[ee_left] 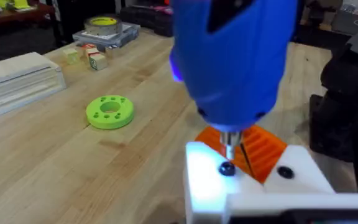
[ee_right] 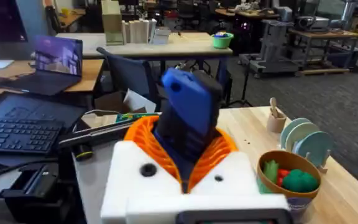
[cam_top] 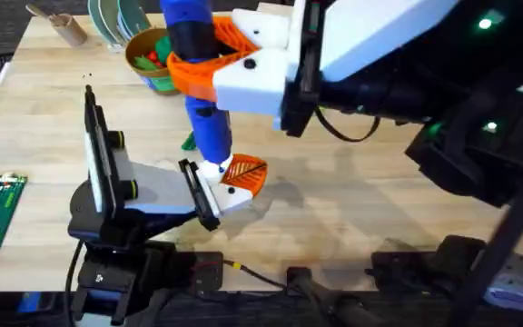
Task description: Pick up the gripper from the table and insert it into the empty holder that is missing its gripper. Then pick up a screw, insert it into the mounting hole, and use the screwdriver to tighten it. Finally, clean up the table by picking up the vegetable and placing it into the bucket.
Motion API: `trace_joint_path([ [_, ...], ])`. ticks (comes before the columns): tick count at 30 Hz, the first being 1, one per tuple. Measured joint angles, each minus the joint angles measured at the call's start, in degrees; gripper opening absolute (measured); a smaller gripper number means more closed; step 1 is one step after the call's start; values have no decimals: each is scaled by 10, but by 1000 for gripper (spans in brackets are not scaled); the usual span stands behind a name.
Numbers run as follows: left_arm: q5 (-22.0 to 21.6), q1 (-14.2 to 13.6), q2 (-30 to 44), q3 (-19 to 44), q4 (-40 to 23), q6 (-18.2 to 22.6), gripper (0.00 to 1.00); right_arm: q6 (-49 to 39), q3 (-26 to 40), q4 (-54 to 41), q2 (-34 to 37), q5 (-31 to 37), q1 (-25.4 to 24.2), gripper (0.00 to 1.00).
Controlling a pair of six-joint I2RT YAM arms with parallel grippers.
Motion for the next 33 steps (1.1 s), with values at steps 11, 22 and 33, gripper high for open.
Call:
trace_joint_path([
  [11,0,0,0,0,0,-2,17,2,0,3,12,0,0,27],
  [22,0,0,0,0,0,-4,17,2,0,-11,15,1,0,27],
  [33,0,0,0,0,-1,-8,17,2,0,-4,22,3,0,27],
])
